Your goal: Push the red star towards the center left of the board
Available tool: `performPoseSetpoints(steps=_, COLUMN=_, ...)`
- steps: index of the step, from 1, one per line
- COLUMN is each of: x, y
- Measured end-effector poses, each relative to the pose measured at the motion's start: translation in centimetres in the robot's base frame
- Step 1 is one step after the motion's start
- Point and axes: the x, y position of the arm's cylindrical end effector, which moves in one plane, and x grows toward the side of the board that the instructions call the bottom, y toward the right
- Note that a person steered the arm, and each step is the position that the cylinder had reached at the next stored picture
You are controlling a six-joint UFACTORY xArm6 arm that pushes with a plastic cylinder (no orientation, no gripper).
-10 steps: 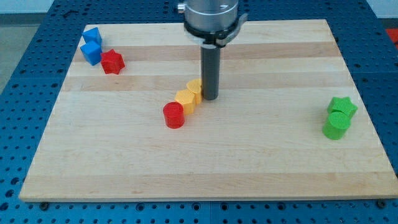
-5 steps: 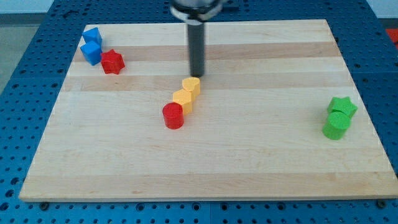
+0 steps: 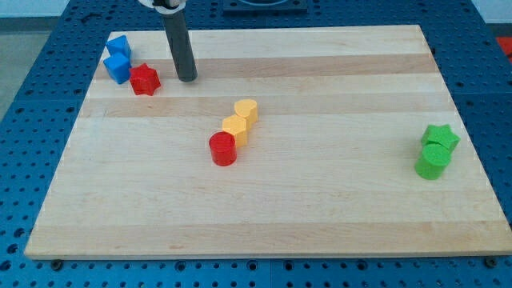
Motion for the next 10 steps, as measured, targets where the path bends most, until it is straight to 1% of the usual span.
performPoseSetpoints(steps=1, x=-0.1, y=-0.9)
performPoseSetpoints(steps=2, x=-0.9, y=-4.9)
performPoseSetpoints(steps=5, x=-0.8, y=-6.9)
performPoseSetpoints(steps=6, x=0.8, y=-7.3)
performPoseSetpoints(steps=7, x=4.5, y=-7.3)
performPoseSetpoints(steps=8, x=7.2, y=-6.5)
performPoseSetpoints(steps=10, x=9.3, y=-5.3)
